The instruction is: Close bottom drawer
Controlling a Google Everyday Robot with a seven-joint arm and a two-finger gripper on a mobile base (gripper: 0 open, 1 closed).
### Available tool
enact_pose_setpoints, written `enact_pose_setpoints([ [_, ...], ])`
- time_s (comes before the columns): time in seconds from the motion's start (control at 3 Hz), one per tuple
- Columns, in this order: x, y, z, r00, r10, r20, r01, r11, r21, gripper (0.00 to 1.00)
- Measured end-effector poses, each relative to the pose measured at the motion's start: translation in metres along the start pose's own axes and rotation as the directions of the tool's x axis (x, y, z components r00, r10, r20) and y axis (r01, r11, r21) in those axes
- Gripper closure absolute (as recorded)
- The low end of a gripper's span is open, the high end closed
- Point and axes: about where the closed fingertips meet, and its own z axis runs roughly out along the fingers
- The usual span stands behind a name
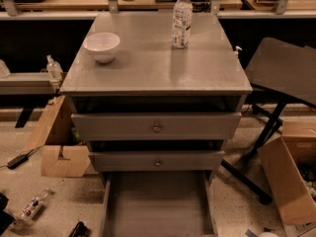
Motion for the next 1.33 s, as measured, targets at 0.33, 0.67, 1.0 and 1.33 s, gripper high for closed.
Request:
enact_pose_setpoints([
  [0.33,0.028,0.003,0.048,0.995,0.028,0.096,-0.021,0.9966,-0.080,1.00],
  [0.67,0.047,-0.001,0.091,0.982,0.069,0.178,-0.046,0.9904,-0.130,1.00],
  [1.0,0.038,-0.023,0.112,0.974,0.046,0.220,-0.019,0.9918,-0.126,1.00],
  [1.33,0.025,-0.037,0.114,0.972,0.014,0.234,0.011,0.9943,-0.106,1.00],
])
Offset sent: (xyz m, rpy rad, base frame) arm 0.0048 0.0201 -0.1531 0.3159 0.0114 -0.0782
